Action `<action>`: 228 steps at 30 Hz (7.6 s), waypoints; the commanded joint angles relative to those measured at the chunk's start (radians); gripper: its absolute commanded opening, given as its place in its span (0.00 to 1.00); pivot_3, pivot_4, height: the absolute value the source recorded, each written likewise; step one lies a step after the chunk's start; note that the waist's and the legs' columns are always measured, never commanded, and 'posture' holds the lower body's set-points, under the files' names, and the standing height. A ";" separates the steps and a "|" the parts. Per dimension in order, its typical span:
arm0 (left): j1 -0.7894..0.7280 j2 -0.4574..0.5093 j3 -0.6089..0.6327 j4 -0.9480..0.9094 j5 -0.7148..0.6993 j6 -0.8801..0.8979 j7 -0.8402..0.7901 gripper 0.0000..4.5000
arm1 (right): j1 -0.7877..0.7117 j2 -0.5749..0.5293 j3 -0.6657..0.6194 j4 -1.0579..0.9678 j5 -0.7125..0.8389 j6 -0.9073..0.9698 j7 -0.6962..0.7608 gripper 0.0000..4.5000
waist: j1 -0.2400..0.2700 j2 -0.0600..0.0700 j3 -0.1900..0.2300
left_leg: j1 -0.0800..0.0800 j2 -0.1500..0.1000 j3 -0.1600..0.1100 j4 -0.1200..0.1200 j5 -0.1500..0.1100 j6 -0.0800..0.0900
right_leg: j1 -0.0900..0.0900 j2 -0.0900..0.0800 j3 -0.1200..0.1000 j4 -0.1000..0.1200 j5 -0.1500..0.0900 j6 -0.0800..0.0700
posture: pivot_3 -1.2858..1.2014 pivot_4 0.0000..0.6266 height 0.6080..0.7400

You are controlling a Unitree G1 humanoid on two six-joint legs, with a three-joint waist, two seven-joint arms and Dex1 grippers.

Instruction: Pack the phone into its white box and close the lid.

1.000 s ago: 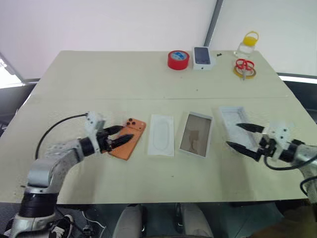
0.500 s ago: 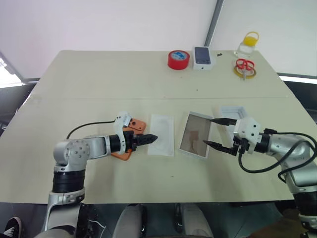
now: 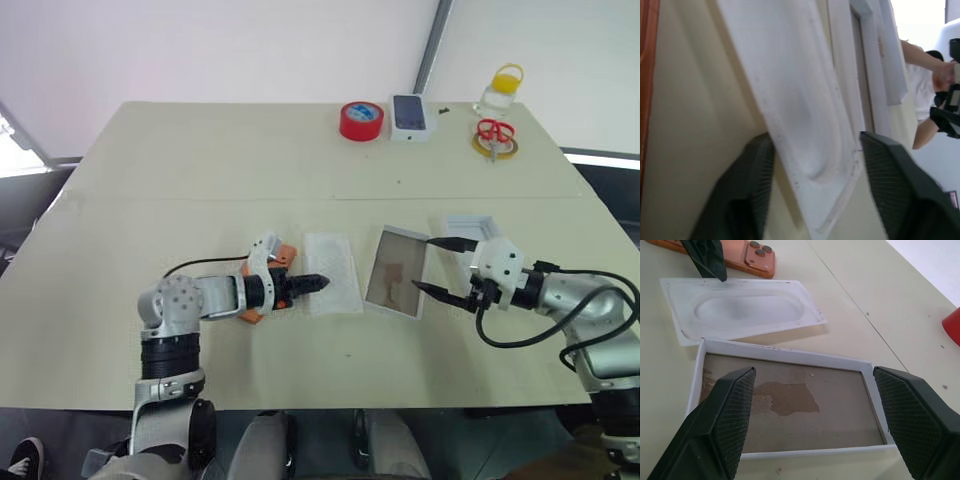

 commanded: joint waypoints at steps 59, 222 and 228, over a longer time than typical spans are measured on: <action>-0.028 -0.157 0.087 -0.064 -0.063 -0.089 0.093 0.00 | -0.068 -0.019 0.082 0.062 -0.047 0.045 0.109 0.76 | -0.001 -0.001 0.000 | 0.001 0.000 0.000 -0.001 0.001 -0.001 | 0.002 0.000 0.000 -0.002 0.000 0.000 | 0.52 0.24 1.00; -0.008 0.110 0.239 0.164 0.021 -0.083 -0.297 0.78 | -0.580 0.610 0.617 0.423 -0.577 0.321 -0.166 0.00 | -0.033 -0.001 -0.001 | 0.010 -0.008 -0.007 -0.019 0.008 -0.015 | -0.001 -0.007 -0.003 0.007 0.000 0.003 | 0.52 0.24 1.00; 0.003 0.108 0.285 0.145 -0.025 -0.067 -0.255 0.78 | -0.572 0.607 0.622 0.417 -0.579 0.320 -0.163 0.00 | -0.033 -0.001 -0.001 | 0.010 -0.008 -0.007 -0.020 0.008 -0.015 | -0.001 -0.007 -0.003 0.007 0.000 0.003 | 0.52 0.24 1.00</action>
